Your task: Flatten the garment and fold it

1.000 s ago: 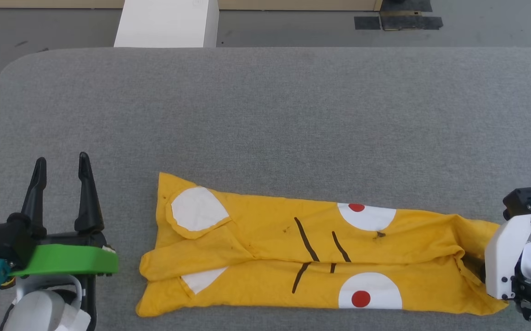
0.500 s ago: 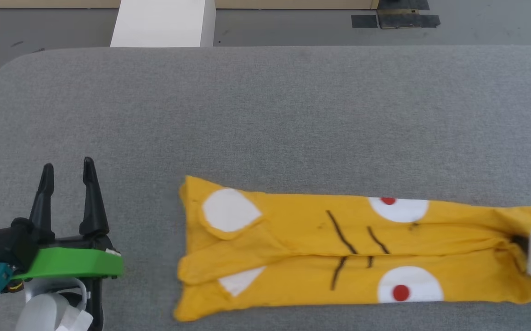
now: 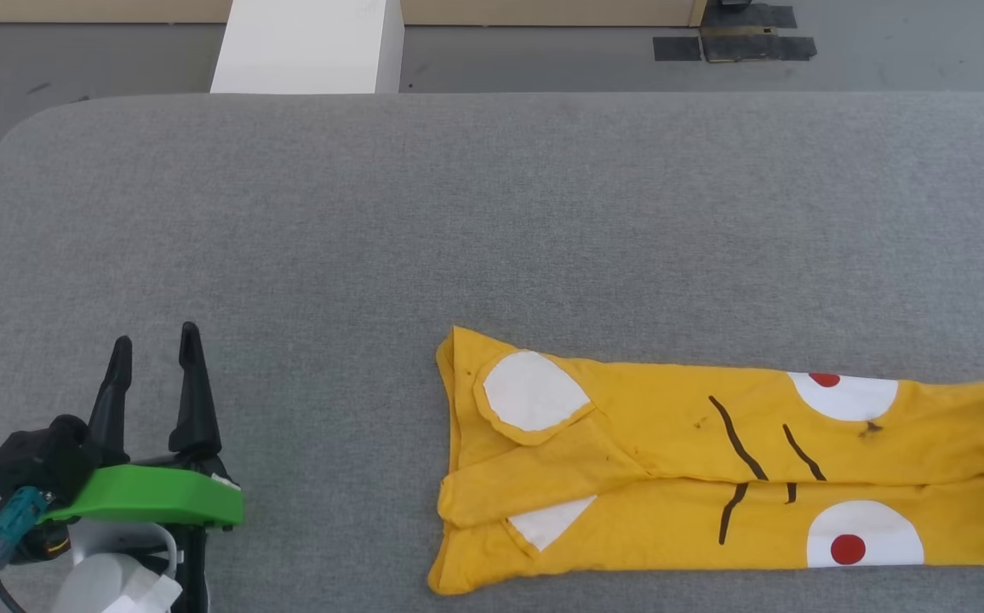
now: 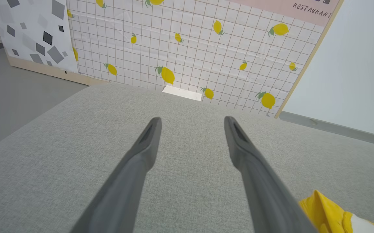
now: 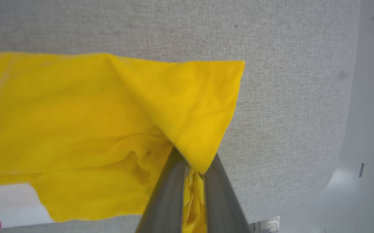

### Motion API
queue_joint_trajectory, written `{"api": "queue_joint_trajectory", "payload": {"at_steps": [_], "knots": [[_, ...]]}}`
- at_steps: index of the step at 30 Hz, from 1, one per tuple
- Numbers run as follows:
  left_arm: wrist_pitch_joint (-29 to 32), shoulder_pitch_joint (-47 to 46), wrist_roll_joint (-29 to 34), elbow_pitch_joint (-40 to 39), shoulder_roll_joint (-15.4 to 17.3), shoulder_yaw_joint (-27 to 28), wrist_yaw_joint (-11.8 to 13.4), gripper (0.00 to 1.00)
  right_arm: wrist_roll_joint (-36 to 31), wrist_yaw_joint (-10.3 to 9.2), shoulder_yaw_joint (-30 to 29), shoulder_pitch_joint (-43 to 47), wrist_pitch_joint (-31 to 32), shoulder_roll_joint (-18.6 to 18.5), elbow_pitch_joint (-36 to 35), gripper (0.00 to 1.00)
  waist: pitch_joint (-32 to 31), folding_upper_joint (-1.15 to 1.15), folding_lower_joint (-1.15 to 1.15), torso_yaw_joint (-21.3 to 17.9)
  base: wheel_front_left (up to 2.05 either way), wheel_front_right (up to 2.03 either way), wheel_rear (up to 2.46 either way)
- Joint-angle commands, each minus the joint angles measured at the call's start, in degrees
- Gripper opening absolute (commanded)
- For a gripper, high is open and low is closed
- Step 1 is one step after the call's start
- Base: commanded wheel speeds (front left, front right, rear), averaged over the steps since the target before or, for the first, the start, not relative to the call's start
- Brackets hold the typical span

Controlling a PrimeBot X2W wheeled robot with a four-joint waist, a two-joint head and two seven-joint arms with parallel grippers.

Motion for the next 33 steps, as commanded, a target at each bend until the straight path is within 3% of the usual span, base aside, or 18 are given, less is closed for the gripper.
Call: {"api": "queue_joint_trajectory", "payload": {"at_steps": [1, 5, 8, 15, 23, 33], "knots": [[-0.1, -0.6, -0.2, 0.2, 0.0, 0.4, 0.2, 1.0, 0.7, -0.12, 1.3, 0.5, 2.5, -0.7, -2.6, 0.0, -0.2, 0.0, 0.0, -0.4, 0.0, 0.0, 0.0], [-0.3, 0.4, -0.2, 0.2, 0.3, 1.2, 0.6, 1.0, 3.9, -0.12, 6.9, 1.4, 10.9, -2.5, -13.1, 0.0, -0.5, 0.0, 0.0, -0.9, 0.0, 0.0, 0.0], [-0.4, 1.0, -0.1, -0.2, 0.3, 1.6, 1.0, 1.0, 7.3, -0.12, 10.9, 1.0, 14.6, -1.5, -20.7, 0.0, -0.5, 0.0, 0.0, -1.2, 0.0, 0.0, 0.0], [-0.7, 0.6, 0.3, -0.4, -0.5, 0.7, 1.1, 1.0, 11.3, -0.12, 24.6, -2.3, 15.4, 3.1, -28.0, 0.0, -0.2, 0.0, 0.0, 0.2, 0.0, 0.0, 0.0], [-1.0, 0.5, 0.1, 0.5, -1.2, 0.3, 0.5, 1.0, 13.9, -0.12, 39.5, -10.0, 7.0, 12.0, -20.2, 0.0, 0.3, 0.0, 0.0, 3.1, 0.0, 0.0, 0.0], [-1.2, 0.5, -0.3, 1.8, -2.2, 0.2, -0.3, 1.0, 14.1, -0.12, 48.3, -16.0, -4.6, 21.4, -3.4, 0.0, 1.2, 0.0, 0.0, 6.9, 0.0, 0.0, 0.0]]}}
